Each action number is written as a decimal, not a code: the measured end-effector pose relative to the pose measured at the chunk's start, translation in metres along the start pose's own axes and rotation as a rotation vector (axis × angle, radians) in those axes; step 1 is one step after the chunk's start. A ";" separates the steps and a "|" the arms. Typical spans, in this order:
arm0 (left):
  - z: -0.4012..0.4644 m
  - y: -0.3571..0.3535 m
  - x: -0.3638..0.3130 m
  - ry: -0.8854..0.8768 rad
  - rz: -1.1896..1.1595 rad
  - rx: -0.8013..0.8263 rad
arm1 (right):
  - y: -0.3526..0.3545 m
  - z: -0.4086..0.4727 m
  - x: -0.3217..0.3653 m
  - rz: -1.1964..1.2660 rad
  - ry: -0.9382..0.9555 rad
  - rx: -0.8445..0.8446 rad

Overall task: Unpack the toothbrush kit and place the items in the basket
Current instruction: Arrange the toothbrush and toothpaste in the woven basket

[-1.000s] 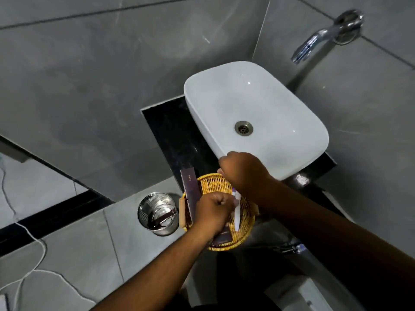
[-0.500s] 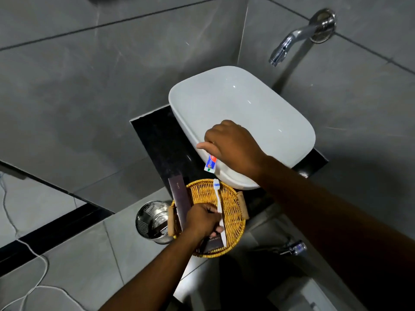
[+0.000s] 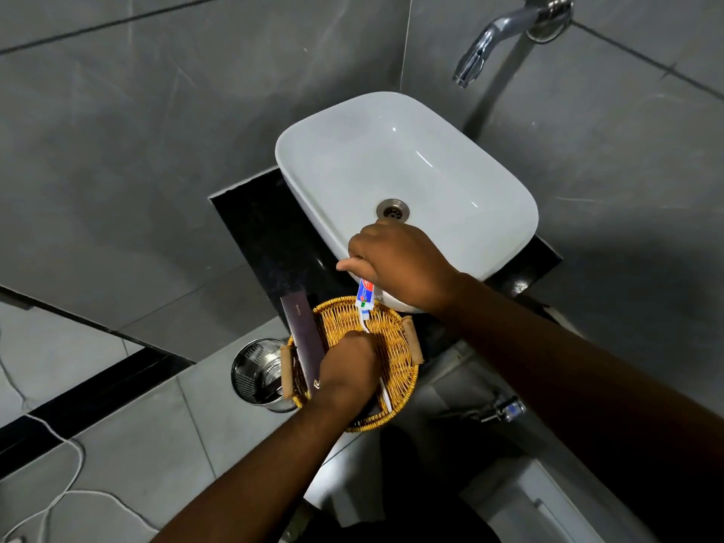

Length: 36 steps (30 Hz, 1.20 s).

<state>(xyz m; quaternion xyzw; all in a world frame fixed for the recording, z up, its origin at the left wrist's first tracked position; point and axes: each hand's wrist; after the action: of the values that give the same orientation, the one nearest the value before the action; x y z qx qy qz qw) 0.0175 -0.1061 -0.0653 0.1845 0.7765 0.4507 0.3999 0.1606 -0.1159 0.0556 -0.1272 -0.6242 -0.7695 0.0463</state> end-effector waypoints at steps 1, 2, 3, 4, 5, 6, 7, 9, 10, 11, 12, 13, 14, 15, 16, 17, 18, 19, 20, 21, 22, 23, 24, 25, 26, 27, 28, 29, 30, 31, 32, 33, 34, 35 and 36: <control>-0.001 0.000 0.000 -0.031 0.058 0.030 | -0.001 -0.001 -0.001 -0.006 0.000 0.010; -0.001 0.000 0.001 -0.064 0.108 0.055 | -0.003 -0.002 -0.003 -0.005 -0.003 0.020; -0.001 0.000 0.001 -0.093 0.156 0.072 | -0.004 -0.003 -0.004 -0.004 -0.008 0.027; -0.002 0.002 0.001 -0.116 0.201 0.081 | -0.006 -0.004 -0.004 -0.001 -0.013 0.033; -0.003 0.003 0.001 -0.135 0.239 0.085 | -0.007 -0.005 -0.005 0.004 -0.016 0.037; -0.003 0.004 0.001 -0.150 0.270 0.085 | -0.008 -0.006 -0.006 0.010 -0.018 0.040; -0.003 0.004 0.002 -0.159 0.296 0.082 | -0.009 -0.007 -0.006 0.015 -0.019 0.041; -0.004 0.005 0.002 -0.174 0.339 0.071 | -0.010 -0.007 -0.006 0.014 -0.021 0.044; -0.003 0.005 0.003 -0.182 0.361 0.070 | -0.009 -0.007 -0.006 0.013 -0.021 0.046; -0.003 0.005 0.004 -0.186 0.377 0.070 | -0.009 -0.007 -0.006 0.013 -0.020 0.046; -0.003 0.006 0.004 -0.190 0.380 0.072 | -0.009 -0.007 -0.007 0.013 -0.018 0.048; -0.004 0.006 0.005 -0.197 0.376 0.075 | -0.009 -0.007 -0.007 0.012 -0.018 0.051; -0.005 0.006 0.007 -0.205 0.368 0.076 | -0.011 -0.008 -0.006 0.007 -0.015 0.056; -0.006 0.006 0.008 -0.211 0.366 0.077 | -0.011 -0.008 -0.006 -0.002 -0.012 0.062; -0.009 0.006 0.011 -0.211 0.376 0.088 | -0.013 -0.008 -0.005 -0.004 -0.009 0.072; -0.012 0.006 0.013 -0.210 0.391 0.100 | -0.015 -0.008 -0.003 -0.002 -0.007 0.084; -0.013 0.006 0.013 -0.214 0.411 0.109 | -0.015 -0.009 -0.004 0.000 -0.008 0.096; -0.014 0.006 0.014 -0.218 0.441 0.122 | -0.015 -0.010 -0.004 0.003 -0.012 0.108; -0.014 0.005 0.013 -0.221 0.469 0.134 | -0.014 -0.010 -0.005 0.006 -0.013 0.113; -0.013 0.006 0.013 -0.226 0.489 0.143 | -0.014 -0.010 -0.005 0.008 -0.013 0.114; -0.013 0.005 0.013 -0.230 0.500 0.151 | -0.014 -0.010 -0.005 0.009 -0.013 0.116; -0.013 0.005 0.014 -0.234 0.506 0.156 | -0.014 -0.011 -0.004 0.010 -0.014 0.120; -0.013 0.005 0.014 -0.235 0.511 0.156 | -0.015 -0.011 -0.004 0.010 -0.014 0.122; -0.014 0.006 0.013 -0.235 0.515 0.155 | -0.015 -0.011 -0.004 0.008 -0.014 0.126; -0.014 0.006 0.012 -0.235 0.518 0.157 | -0.016 -0.011 -0.005 0.005 -0.015 0.130; -0.014 0.007 0.011 -0.236 0.517 0.161 | -0.016 -0.012 -0.006 0.004 -0.015 0.132; -0.013 0.008 0.010 -0.235 0.507 0.166 | -0.016 -0.012 -0.007 0.003 -0.014 0.130; -0.013 0.008 0.009 -0.231 0.492 0.168 | -0.017 -0.012 -0.008 0.001 -0.012 0.126; -0.013 0.008 0.008 -0.226 0.483 0.163 | -0.017 -0.012 -0.009 -0.001 -0.010 0.123; -0.013 0.008 0.007 -0.221 0.481 0.153 | -0.018 -0.013 -0.010 -0.001 -0.007 0.120; -0.012 0.008 0.007 -0.215 0.486 0.142 | -0.018 -0.013 -0.010 -0.002 0.000 0.118; -0.012 0.008 0.006 -0.210 0.495 0.138 | -0.018 -0.014 -0.010 -0.003 0.005 0.117; -0.011 0.009 0.005 -0.204 0.500 0.139 | -0.018 -0.014 -0.011 -0.005 0.006 0.117; -0.011 0.010 0.003 -0.199 0.496 0.147 | -0.018 -0.014 -0.011 -0.007 0.002 0.119; -0.011 0.012 0.003 -0.196 0.482 0.155 | -0.018 -0.015 -0.011 -0.008 -0.004 0.126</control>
<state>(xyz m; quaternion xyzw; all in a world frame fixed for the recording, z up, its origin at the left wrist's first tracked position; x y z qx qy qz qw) 0.0061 -0.1044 -0.0534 0.4369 0.7000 0.4520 0.3389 0.1649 -0.1272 0.0332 -0.1230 -0.6718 -0.7287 0.0496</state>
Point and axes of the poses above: each hand's wrist, its own z-axis towards the middle knuckle, its own y-axis out of the back of the hand, x = y × z, and after that the axes turned 2 degrees about -y, right-handed
